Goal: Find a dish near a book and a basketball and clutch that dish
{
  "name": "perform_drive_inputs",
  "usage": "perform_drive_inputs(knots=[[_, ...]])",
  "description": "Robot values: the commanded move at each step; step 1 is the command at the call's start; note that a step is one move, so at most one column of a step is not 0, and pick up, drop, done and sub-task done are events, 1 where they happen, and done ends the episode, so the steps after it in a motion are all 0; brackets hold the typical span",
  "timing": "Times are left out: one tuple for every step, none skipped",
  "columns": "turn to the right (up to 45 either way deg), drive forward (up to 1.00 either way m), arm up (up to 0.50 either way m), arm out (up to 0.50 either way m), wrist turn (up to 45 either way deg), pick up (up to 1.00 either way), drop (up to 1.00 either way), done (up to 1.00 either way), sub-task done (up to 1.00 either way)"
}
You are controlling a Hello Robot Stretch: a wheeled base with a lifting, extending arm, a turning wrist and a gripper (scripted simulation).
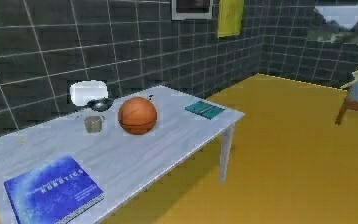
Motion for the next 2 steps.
perform_drive_inputs(knots=[[42.0, 0.00, 0.00, 0.00, 0.0, 0.00, 0.00, 0.00, 0.00], [0.0, 1.00, 0.00, 0.00, 0.0, 0.00, 0.00, 0.00, 0.00]])
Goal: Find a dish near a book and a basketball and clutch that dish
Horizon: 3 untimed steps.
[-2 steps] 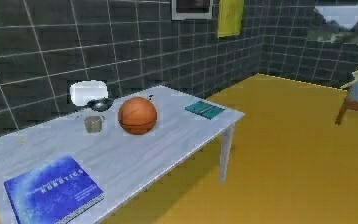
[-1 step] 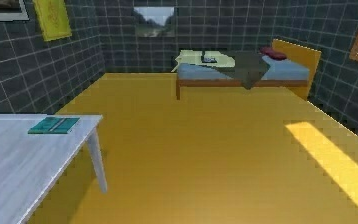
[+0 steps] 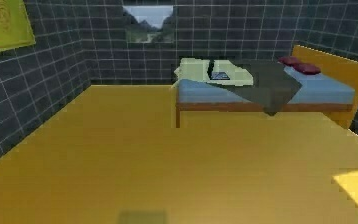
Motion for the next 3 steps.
perform_drive_inputs(knots=[[0.0, 0.60, 0.00, 0.00, 0.0, 0.00, 0.00, 0.00, 0.00], [-42.0, 0.00, 0.00, 0.00, 0.0, 0.00, 0.00, 0.00, 0.00], [0.0, 0.45, 0.00, 0.00, 0.0, 0.00, 0.00, 0.00, 0.00]])
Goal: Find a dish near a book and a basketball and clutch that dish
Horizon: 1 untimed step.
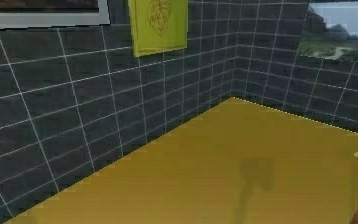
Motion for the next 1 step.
perform_drive_inputs(knots=[[-45.0, 0.00, 0.00, 0.00, 0.0, 0.00, 0.00, 0.00, 0.00]])
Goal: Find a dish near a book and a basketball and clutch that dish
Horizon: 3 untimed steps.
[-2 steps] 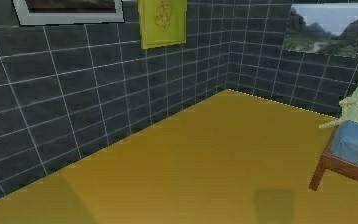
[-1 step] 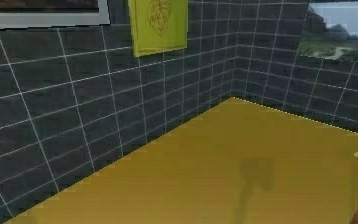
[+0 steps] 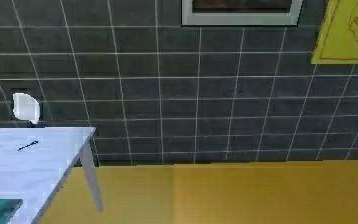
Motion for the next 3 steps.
perform_drive_inputs(knots=[[0.0, 0.55, 0.00, 0.00, 0.0, 0.00, 0.00, 0.00, 0.00], [-45.0, 0.00, 0.00, 0.00, 0.0, 0.00, 0.00, 0.00, 0.00], [-45.0, 0.00, 0.00, 0.00, 0.0, 0.00, 0.00, 0.00, 0.00]])
